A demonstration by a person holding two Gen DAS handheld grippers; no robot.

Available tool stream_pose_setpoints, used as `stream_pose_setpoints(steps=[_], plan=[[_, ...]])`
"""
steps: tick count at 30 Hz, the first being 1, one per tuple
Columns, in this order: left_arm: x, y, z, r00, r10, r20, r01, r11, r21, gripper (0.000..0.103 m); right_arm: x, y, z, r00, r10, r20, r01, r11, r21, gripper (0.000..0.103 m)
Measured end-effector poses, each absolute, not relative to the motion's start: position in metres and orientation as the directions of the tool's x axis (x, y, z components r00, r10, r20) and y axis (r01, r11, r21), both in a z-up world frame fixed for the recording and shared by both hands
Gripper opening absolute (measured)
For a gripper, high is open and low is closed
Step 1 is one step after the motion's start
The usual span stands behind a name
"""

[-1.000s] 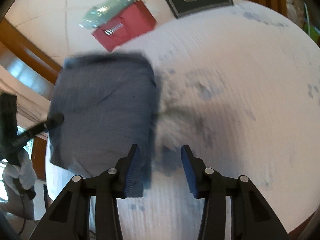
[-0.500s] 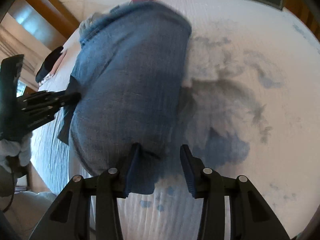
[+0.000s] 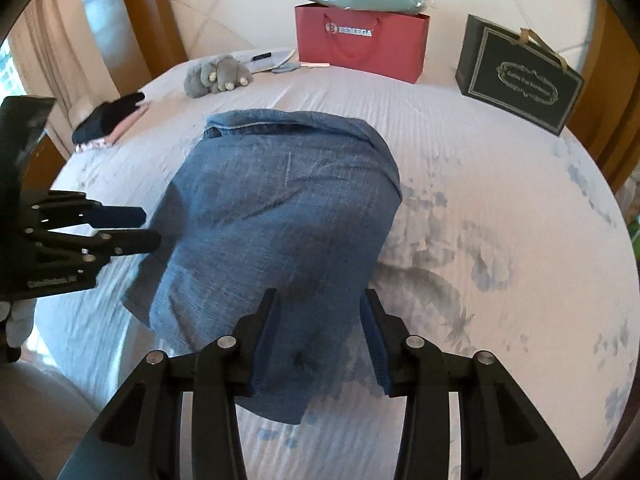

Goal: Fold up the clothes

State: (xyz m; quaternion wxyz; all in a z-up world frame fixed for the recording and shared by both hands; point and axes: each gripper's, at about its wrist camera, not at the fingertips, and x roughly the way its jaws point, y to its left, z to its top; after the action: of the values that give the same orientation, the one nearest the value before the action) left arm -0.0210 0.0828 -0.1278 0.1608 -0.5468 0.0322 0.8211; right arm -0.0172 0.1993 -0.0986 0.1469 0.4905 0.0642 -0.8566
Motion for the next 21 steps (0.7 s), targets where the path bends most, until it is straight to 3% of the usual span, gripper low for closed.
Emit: stream_pose_setpoints(steps=[2, 3, 4, 7, 9, 12, 16, 18, 20, 21], plan=[[-0.021, 0.083, -0.143, -0.334, 0.225, -0.915, -0.3, -0.946, -0.123, 0.035, -0.017, 0.197, -0.104, -0.471, -0.185, -0.862, 0.339, -0.941, 0.016, 0.044], [-0.021, 0.084, -0.15, -0.33, 0.205, -0.921, -0.301, -0.948, -0.103, 0.026, -0.018, 0.196, -0.108, -0.462, -0.19, -0.866, 0.35, -0.937, 0.019, 0.046], [-0.021, 0.084, -0.154, -0.332, 0.177, -0.927, -0.298, -0.952, -0.075, 0.001, -0.019, 0.196, -0.11, -0.463, -0.19, -0.866, 0.352, -0.936, 0.017, 0.05], [-0.022, 0.08, -0.16, -0.33, 0.146, -0.932, -0.291, -0.956, -0.047, 0.001, -0.023, 0.198, -0.117, -0.439, -0.222, -0.871, 0.35, -0.935, 0.062, 0.053], [-0.024, 0.079, -0.161, -0.35, 0.098, -0.932, -0.283, -0.959, 0.005, 0.001, -0.028, 0.196, -0.123, -0.403, -0.255, -0.879, 0.341, -0.933, 0.115, 0.041], [-0.03, 0.076, -0.17, -0.379, 0.009, -0.925, -0.271, -0.957, 0.101, 0.001, -0.038, 0.183, -0.134, -0.394, -0.269, -0.879, 0.335, -0.933, 0.135, 0.041], [-0.036, 0.066, -0.159, -0.357, 0.094, -0.929, -0.269, -0.963, 0.006, 0.003, -0.045, 0.174, -0.131, -0.367, -0.226, -0.902, 0.327, -0.939, 0.103, 0.041], [-0.039, 0.06, -0.141, -0.367, 0.159, -0.917, -0.277, -0.959, -0.056, 0.012, -0.041, 0.182, -0.115, -0.377, -0.268, -0.887, 0.341, -0.93, 0.136, 0.041], [-0.047, 0.058, -0.121, -0.391, 0.223, -0.893, -0.296, -0.949, -0.107, 0.056, -0.044, 0.194, -0.095, -0.404, -0.315, -0.859, 0.33, -0.926, 0.184, 0.056], [-0.053, 0.057, -0.112, -0.412, 0.253, -0.875, -0.314, -0.941, -0.125, 0.061, -0.047, 0.199, -0.088, -0.422, -0.321, -0.848, 0.323, -0.927, 0.191, 0.06]])
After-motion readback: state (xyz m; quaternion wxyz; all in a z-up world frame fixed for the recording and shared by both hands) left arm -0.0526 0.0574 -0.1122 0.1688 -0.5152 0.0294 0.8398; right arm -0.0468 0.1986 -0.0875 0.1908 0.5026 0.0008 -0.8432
